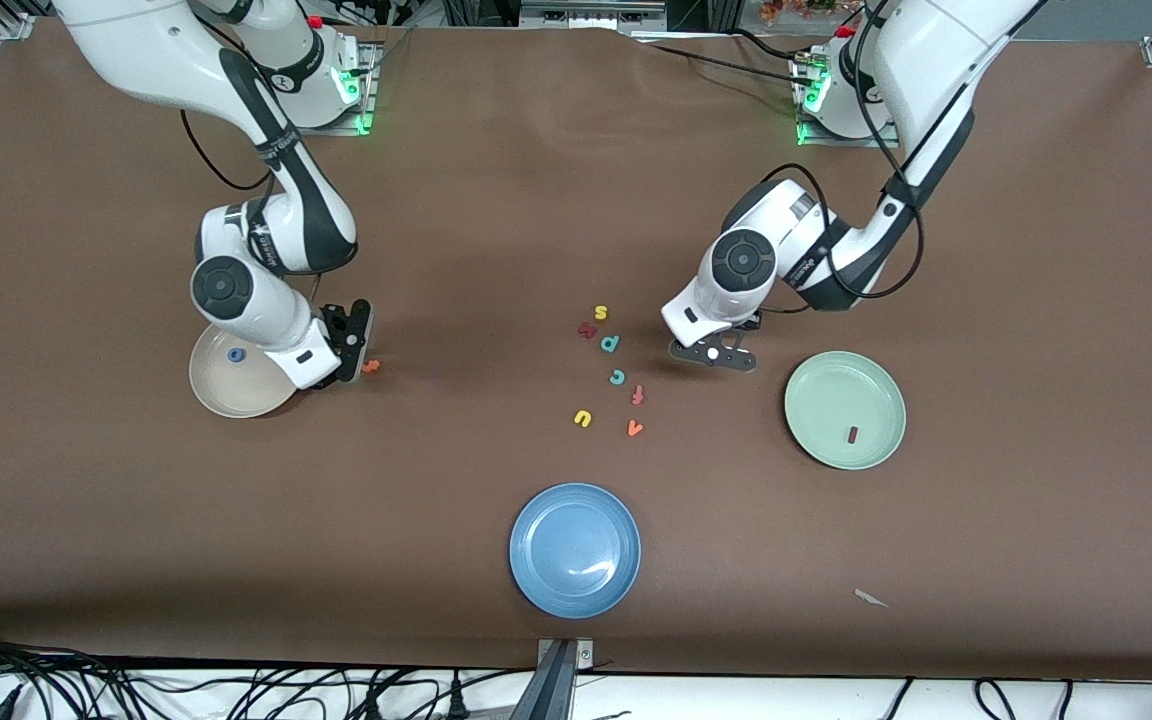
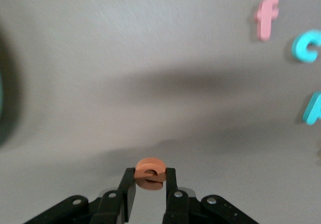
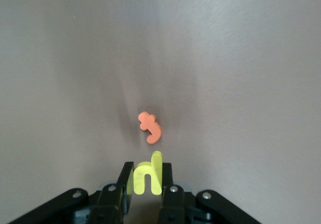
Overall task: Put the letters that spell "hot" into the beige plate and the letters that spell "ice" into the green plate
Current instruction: 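Grasp the yellow letter with the right gripper while the left gripper grasps the orange e, then drop the yellow letter on the white plate while the left gripper drops the e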
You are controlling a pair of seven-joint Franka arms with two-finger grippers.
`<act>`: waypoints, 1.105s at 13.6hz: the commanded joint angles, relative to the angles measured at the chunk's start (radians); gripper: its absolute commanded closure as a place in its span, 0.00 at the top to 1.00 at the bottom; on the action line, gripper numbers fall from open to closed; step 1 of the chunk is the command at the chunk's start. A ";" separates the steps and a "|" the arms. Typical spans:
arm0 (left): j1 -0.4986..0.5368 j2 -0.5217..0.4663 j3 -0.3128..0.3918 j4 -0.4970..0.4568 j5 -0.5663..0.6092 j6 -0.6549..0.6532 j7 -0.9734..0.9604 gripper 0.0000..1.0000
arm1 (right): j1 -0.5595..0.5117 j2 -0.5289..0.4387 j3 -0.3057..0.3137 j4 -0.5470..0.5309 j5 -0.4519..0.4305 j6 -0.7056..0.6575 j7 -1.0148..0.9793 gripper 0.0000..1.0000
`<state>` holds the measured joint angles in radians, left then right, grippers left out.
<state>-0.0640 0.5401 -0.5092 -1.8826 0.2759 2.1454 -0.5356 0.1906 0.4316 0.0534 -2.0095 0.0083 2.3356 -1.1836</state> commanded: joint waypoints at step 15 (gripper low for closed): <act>0.291 0.121 0.075 0.100 0.124 0.087 0.517 0.16 | -0.010 -0.051 -0.207 -0.153 0.030 0.002 0.148 0.56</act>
<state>0.2040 0.6496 -0.4267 -1.8029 0.3705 2.2289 -0.0660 0.1770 0.4092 -0.1500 -2.1389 0.0185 2.3217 -1.0412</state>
